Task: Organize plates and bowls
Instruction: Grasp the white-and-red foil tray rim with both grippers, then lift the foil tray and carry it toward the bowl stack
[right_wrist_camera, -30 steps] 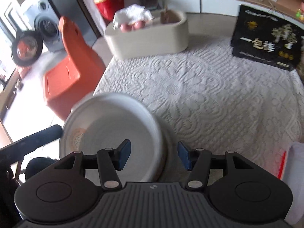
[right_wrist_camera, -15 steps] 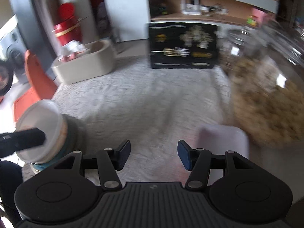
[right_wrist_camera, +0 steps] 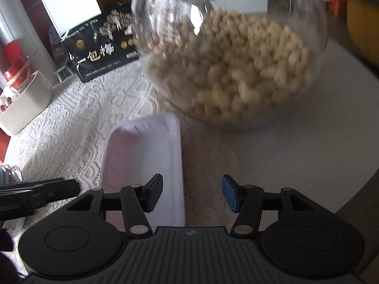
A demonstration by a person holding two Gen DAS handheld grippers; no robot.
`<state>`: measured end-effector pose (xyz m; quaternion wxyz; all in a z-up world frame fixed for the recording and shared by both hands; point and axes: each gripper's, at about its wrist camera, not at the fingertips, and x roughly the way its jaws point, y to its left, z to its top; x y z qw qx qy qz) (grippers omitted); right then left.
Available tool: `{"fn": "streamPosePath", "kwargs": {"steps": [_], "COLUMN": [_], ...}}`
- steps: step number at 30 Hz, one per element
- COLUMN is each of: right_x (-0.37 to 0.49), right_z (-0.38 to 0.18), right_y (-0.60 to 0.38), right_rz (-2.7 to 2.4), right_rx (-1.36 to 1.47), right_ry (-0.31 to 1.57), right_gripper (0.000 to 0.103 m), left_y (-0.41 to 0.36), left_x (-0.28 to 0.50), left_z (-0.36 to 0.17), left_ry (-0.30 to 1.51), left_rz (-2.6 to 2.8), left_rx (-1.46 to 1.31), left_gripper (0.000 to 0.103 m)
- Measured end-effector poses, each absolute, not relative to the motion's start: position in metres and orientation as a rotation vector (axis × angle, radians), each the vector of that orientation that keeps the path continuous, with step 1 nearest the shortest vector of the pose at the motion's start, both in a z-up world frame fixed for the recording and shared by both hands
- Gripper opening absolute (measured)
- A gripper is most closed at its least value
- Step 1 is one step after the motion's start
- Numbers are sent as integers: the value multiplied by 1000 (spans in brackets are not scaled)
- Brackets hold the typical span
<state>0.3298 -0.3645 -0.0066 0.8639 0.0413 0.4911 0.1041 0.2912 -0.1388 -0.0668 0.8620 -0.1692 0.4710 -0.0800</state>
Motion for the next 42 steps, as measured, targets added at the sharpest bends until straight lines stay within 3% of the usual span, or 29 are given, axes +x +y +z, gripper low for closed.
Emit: {"fn": "streamPosePath", "kwargs": {"steps": [4, 7, 9, 10, 28, 42], "right_x": [339, 344, 345, 344, 254, 242], "right_z": [-24, -36, -43, -46, -41, -48], "right_y": [-355, -339, -328, -324, -195, -169], "right_rz": [274, 299, 294, 298, 580, 554], "right_rx": [124, 113, 108, 108, 18, -20], "right_ry": [1075, 1123, 1155, 1165, 1194, 1208], "right_gripper": [54, 41, 33, 32, 32, 33], "left_y": [-148, -150, -149, -147, -35, -6], "left_x": [302, 303, 302, 301, 158, 151], "left_z": [-83, -91, -95, -98, -74, -95], "left_ry": [1021, 1044, 1064, 1078, 1004, 1025], "left_rz": [-159, -186, -200, -207, -22, 4], "left_rx": [-332, -344, -353, -367, -389, -495], "left_gripper": [48, 43, 29, 28, 25, 25]}}
